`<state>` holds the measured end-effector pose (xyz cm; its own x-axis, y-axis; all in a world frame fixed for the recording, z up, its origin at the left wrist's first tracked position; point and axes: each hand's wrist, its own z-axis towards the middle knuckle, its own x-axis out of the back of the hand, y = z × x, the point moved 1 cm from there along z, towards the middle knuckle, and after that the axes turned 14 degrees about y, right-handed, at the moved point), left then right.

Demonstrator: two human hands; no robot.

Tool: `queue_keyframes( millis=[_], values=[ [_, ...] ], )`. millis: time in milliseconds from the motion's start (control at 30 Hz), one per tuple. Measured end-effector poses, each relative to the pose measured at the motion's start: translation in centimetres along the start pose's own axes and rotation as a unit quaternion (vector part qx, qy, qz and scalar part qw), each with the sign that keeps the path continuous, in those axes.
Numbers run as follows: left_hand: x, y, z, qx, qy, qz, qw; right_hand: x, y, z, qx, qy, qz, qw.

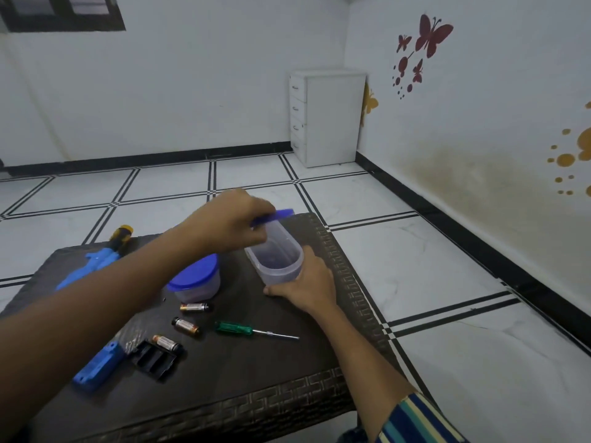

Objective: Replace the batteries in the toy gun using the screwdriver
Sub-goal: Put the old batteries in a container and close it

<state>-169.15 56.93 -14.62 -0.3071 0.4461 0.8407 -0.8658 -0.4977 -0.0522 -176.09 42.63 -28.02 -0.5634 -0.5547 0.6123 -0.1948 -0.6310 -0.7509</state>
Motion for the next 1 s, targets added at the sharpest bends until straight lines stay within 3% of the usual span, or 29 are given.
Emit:
queue_keyframes(
  millis=[100,167,233,333,367,433,500,600,833,900,1000],
  values=[
    [1.5,-1.8,-1.3,0.152,0.154,-0.051,0.975,0.1,0.1,-0.1,-0.013,-0.009,0.004,1.0],
    [1.8,-3.4,-3.1,0.296,0.24,-0.078,0.921,0.1,0.0,-0.2,-0.012,-0.01,0.006,1.0],
    [1.8,-4.8,-5.6,0.45,0.31,-0.164,0.821,0.2,-0.2,-0.3,-0.003,-0.02,0.005,1.0],
    [1.0,-5.5,-9.8,0.615,0.373,-0.36,0.594,0.3,-0.7,-0.5,0.025,-0.04,-0.013,0.999],
    [0.5,-5.7,-11.0,0.642,0.375,-0.398,0.538,0.4,-0.7,-0.6,0.033,-0.043,-0.018,0.998],
    [-0.5,-5.8,-13.2,0.673,0.376,-0.443,0.458,0.2,-0.9,-1.0,0.044,-0.05,-0.021,0.998],
    [-1.2,-5.6,-14.6,0.693,0.362,-0.458,0.424,-0.1,-1.1,-1.2,0.056,-0.054,-0.027,0.997],
    [-1.9,-5.1,-15.5,0.724,0.288,-0.443,0.443,-0.3,-1.3,-1.3,0.07,-0.058,-0.04,0.995],
    [-0.4,-3.9,-15.9,0.715,0.145,-0.36,0.582,1.1,-3.7,-1.2,0.04,-0.061,-0.104,0.992],
    [0.5,-2.7,-16.3,0.692,0.152,-0.29,0.644,1.8,-5.0,-1.6,0.055,-0.024,-0.124,0.99],
    [1.9,-1.2,-18.5,0.571,0.143,-0.112,0.8,2.0,-7.1,-3.1,0.119,0.089,-0.133,0.98]
  ],
)
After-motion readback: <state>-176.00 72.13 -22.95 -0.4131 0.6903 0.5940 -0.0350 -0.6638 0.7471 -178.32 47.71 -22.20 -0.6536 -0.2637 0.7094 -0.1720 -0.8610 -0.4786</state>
